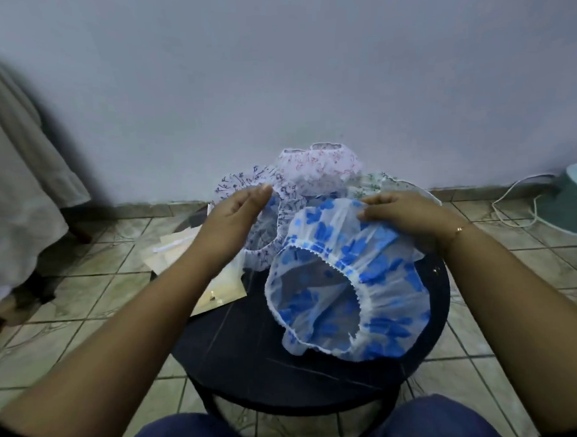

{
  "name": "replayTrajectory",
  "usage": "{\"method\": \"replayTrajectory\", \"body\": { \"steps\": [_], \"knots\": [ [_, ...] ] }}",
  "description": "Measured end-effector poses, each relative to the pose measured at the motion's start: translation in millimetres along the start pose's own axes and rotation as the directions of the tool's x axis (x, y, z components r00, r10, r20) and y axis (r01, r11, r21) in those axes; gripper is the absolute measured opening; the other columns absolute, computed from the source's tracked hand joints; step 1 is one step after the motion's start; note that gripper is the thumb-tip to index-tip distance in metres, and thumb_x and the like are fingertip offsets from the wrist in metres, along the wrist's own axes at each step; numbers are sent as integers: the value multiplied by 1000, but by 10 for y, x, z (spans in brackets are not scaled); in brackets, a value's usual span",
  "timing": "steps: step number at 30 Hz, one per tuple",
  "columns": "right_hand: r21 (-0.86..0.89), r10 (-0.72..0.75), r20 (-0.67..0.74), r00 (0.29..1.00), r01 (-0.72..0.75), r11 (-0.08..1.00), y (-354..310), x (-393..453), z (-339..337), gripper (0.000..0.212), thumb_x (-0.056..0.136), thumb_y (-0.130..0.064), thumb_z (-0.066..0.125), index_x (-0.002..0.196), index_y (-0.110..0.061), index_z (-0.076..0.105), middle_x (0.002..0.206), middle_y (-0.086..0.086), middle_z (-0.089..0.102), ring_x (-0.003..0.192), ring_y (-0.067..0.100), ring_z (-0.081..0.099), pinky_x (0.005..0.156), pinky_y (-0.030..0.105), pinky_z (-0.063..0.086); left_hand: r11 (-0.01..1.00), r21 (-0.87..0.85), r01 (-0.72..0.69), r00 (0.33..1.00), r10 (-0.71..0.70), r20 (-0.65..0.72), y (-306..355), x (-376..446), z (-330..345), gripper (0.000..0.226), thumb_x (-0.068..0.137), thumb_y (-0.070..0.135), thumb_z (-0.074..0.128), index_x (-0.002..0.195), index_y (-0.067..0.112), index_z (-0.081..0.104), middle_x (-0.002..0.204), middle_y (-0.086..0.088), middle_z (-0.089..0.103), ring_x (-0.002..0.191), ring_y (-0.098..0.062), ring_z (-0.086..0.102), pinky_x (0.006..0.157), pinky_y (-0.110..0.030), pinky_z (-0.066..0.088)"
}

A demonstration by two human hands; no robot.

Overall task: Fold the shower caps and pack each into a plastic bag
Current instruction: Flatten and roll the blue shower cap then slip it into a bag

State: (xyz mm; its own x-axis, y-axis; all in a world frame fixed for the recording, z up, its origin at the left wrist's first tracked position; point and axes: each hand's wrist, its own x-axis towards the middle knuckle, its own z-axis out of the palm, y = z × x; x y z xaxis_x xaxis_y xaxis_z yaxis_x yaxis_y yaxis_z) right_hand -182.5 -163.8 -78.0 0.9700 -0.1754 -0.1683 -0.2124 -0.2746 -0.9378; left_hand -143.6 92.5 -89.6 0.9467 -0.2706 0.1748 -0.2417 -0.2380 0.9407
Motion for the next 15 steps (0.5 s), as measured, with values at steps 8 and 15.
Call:
{"method": "replayTrajectory", "body": {
  "steps": [8,15],
  "knots": [
    [399,248,-51,967,-208,893,837,-84,-5,16,90,-12,56,101,-3,63,80,12,72,65,24,68,69,38,56,882,-294,368,882,-432,-191,-895,-740,423,32,99,41,36,106,18,56,118,-7,61,89,-12,60,66,-30,45],
    [571,256,-124,959,-142,808,1201,-209,47,90,65,-75,57,127,-10,56,121,14,64,110,31,62,95,46,47,630,-347,695,700,-704,122,-949,-582,478,55,95,51,42,119,2,49,78,-10,64,60,-20,61,54,-29,48]
  ]
}}
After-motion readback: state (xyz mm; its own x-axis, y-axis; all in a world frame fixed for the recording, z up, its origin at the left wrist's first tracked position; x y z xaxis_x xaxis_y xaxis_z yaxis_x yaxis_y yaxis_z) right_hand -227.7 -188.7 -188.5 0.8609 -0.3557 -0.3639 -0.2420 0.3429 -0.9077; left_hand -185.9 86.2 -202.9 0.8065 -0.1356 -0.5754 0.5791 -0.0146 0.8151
